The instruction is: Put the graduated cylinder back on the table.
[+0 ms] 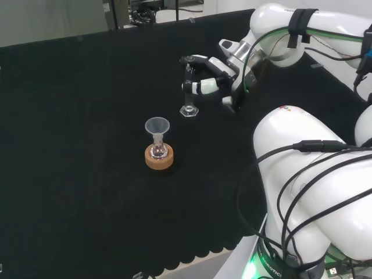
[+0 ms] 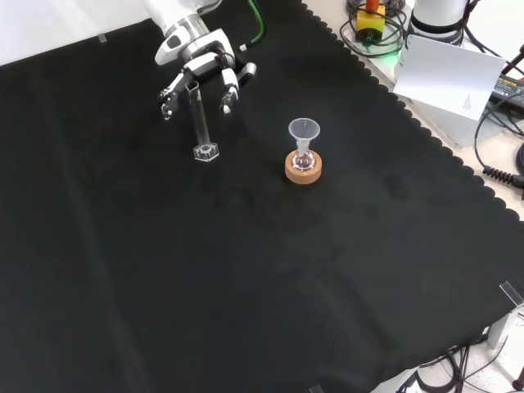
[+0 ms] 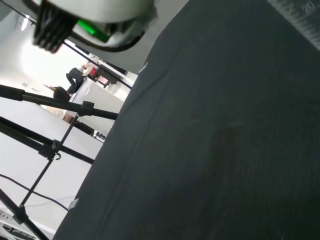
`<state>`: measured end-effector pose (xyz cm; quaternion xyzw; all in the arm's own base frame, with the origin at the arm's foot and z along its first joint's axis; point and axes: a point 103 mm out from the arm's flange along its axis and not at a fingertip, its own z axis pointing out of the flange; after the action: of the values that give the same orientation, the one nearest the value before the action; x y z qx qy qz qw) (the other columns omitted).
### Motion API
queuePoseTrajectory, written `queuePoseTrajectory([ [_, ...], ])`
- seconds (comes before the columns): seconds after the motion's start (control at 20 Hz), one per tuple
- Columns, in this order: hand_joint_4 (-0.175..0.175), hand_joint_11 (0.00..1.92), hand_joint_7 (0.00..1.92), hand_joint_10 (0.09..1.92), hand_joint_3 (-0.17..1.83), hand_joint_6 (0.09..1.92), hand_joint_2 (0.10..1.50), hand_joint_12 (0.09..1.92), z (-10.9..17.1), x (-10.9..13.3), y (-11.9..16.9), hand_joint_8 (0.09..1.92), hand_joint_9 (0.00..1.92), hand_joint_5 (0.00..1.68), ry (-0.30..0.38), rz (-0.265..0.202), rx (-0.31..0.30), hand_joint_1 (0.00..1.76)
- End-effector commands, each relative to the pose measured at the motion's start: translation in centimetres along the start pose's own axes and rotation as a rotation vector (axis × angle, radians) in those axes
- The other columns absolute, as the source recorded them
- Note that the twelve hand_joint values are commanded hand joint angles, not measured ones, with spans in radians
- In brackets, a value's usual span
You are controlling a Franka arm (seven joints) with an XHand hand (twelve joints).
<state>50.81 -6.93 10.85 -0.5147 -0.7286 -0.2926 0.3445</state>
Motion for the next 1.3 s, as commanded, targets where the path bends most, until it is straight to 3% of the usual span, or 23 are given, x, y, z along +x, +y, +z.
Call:
queuePoseTrajectory([
  [0.05, -0.085, 0.03, 0.01, 0.8, 0.57, 0.13, 0.56, 1.48, -3.1, 2.8, -1.9, 0.74, 0.18, 0.24, -0.117, 0.02, -0.052, 0.87],
  [0.3, -0.084, 0.02, 0.01, 0.81, 0.56, 0.1, 0.56, 1.49, -6.3, 6.2, -3.6, 0.74, 0.17, 0.25, -0.221, 0.041, -0.096, 0.86],
  [0.6, -0.085, 0.01, 0.0, 0.82, 0.55, 0.09, 0.56, 1.5, -9.7, 12.1, -6.2, 0.74, 0.16, 0.25, -0.378, 0.058, -0.136, 0.85],
  [0.95, -0.085, 0.02, 0.0, 0.82, 0.53, 0.09, 0.58, 1.5, -10.8, 17.9, -8.6, 0.69, 0.16, 0.26, -0.518, 0.094, -0.099, 0.84],
  [1.3, -0.084, 0.02, 0.0, 0.83, 0.52, 0.09, 0.59, 1.49, -10.7, 20.4, -9.8, 0.65, 0.15, 0.26, -0.6, 0.111, -0.07, 0.84],
])
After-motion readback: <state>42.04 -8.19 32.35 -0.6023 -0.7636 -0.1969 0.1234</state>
